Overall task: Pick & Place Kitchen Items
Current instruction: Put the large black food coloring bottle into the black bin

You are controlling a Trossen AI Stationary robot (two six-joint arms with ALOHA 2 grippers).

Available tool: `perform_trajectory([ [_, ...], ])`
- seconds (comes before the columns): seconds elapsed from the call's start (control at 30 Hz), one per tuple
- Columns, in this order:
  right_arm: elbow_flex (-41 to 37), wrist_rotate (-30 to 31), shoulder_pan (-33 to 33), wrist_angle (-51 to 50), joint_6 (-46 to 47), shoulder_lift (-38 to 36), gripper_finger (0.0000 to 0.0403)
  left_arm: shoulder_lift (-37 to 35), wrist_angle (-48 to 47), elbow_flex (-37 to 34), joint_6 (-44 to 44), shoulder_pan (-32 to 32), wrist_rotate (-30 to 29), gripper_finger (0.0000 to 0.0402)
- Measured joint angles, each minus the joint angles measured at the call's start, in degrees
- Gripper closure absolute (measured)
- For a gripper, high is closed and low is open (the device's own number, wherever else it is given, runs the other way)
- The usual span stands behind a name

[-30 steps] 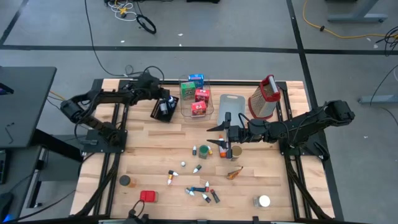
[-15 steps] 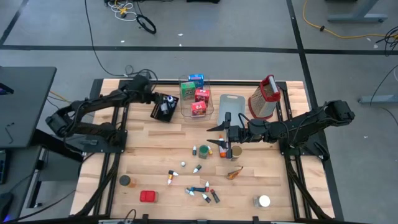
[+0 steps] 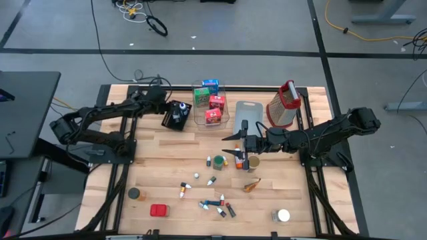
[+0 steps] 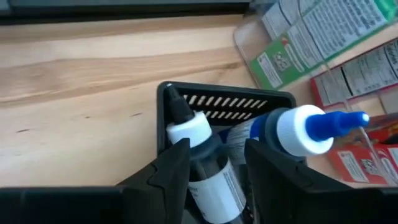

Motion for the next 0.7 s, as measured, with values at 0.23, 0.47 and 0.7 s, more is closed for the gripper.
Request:
perform_trajectory([
  [0.23,0.0,-0.07,0.0,0.0,0.0,0.0,0.0211,0.0,0.06,-0.9,-1.54,-1.1,-1.52,0.0239],
  [0.47,0.0,-0.09,0.0,-0.02,0.0,0.0,0.0211,0.04,0.08,-2.6,-2.27,-2.19,-3.92,0.0239],
  [0.7,0.0,-0.09,0.0,0.0,0.0,0.0,0.0211,0.04,0.01,-2.67,-2.28,-3.73,-2.83,0.0239],
])
